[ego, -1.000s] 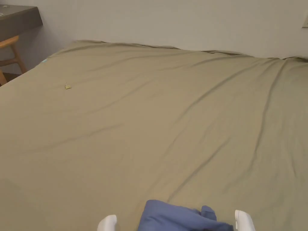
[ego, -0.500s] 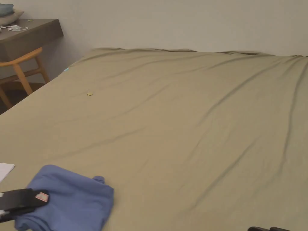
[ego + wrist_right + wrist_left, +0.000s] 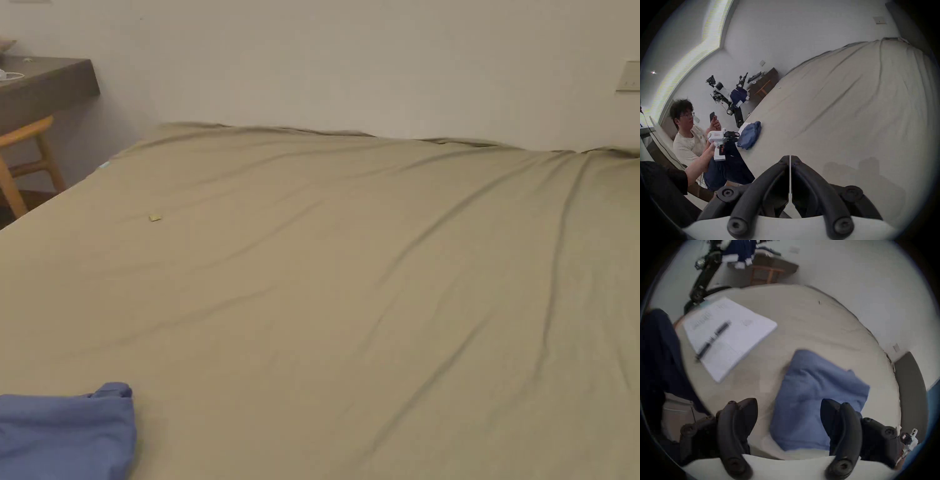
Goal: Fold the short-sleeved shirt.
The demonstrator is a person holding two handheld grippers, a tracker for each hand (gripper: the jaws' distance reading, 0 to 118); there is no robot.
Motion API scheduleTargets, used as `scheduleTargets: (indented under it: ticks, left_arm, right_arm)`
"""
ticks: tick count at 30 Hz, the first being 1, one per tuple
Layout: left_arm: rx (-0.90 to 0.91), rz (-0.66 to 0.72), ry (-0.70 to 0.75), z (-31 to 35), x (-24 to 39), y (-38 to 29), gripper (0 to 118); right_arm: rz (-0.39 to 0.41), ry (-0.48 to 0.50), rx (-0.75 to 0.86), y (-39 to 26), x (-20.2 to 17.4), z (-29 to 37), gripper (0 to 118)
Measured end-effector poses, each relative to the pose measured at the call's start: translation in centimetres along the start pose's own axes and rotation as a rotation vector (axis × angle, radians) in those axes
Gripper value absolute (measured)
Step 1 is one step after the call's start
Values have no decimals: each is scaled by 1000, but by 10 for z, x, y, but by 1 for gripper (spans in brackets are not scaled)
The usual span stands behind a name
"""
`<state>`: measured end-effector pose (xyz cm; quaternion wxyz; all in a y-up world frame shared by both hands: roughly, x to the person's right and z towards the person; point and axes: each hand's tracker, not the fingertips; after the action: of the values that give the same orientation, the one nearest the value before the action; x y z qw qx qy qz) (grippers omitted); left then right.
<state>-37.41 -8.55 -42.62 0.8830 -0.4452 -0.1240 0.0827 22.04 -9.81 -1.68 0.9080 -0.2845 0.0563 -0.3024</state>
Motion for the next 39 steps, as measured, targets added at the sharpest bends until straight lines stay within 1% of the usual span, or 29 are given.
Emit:
scheduleTargets:
  ticks: [1,2,3,5,6,7,8,9,11,12,15,17,18,21,23,25,26,28,29,31,33,35,39]
  left_arm:
    - [64,-15,3,21,9,3,90]
    - [130,-35,27,42,25,3,90]
    - [191,-69,37,60,44,0,90]
    - [283,-178,-33,86,82,-8,90]
    - [307,-228,-79,96,108,-17,90]
    - [310,-276,-118,100,133,-27,90]
    - [320,-345,-178,100,157,-42,88]
    - [331,-394,-224,98,181,-55,78]
    - [393,-440,-282,97,234,-87,11]
    - [397,-451,-318,91,257,-101,4]
    - [389,-533,-357,84,318,-134,4]
    - [435,-575,-363,77,344,-148,3]
    - [445,-608,-352,77,357,-152,1]
    - [457,-599,-364,82,382,-159,0]
    - [485,-591,-370,87,388,-155,0]
    - [541,-595,-306,93,399,-148,0]
    - [539,-595,-313,95,401,-141,0]
    - [602,-545,-331,101,400,-124,0]
    - [599,-549,-329,106,407,-115,0]
    - [655,-543,-289,109,411,-97,0]
    - [725,-549,-273,115,419,-80,0]
    - [727,-554,-258,117,422,-67,0]
    - [754,-524,-260,120,424,-55,0]
  right_arm:
    - [7,-3,13,2,-2,6,3]
    - [25,-26,32,5,-5,13,3]
    - [58,-75,50,7,-8,19,3]
    - [128,-195,77,11,-9,30,3]
    - [150,-258,90,15,-11,34,3]
    - [169,-307,108,18,-14,38,3]
    - [182,-331,141,20,-14,42,3]
    - [199,-361,163,22,-16,45,3]
    - [244,-455,199,23,-23,48,3]
    - [271,-504,208,23,-26,49,3]
    - [326,-614,258,22,-34,51,3]
    - [324,-664,308,21,-36,54,3]
    - [324,-687,332,20,-37,56,3]
    - [304,-706,341,25,-33,61,3]
    - [321,-753,360,31,-32,64,3]
    - [337,-759,385,43,-31,66,3]
    - [347,-779,402,52,-30,66,3]
    - [391,-801,443,72,-30,67,3]
    - [382,-816,456,84,-29,68,3]
    - [385,-833,487,105,-30,73,3]
    - [411,-886,553,122,-34,79,3]
    - [401,-885,572,136,-37,84,3]
    - [410,-900,600,149,-39,85,3]
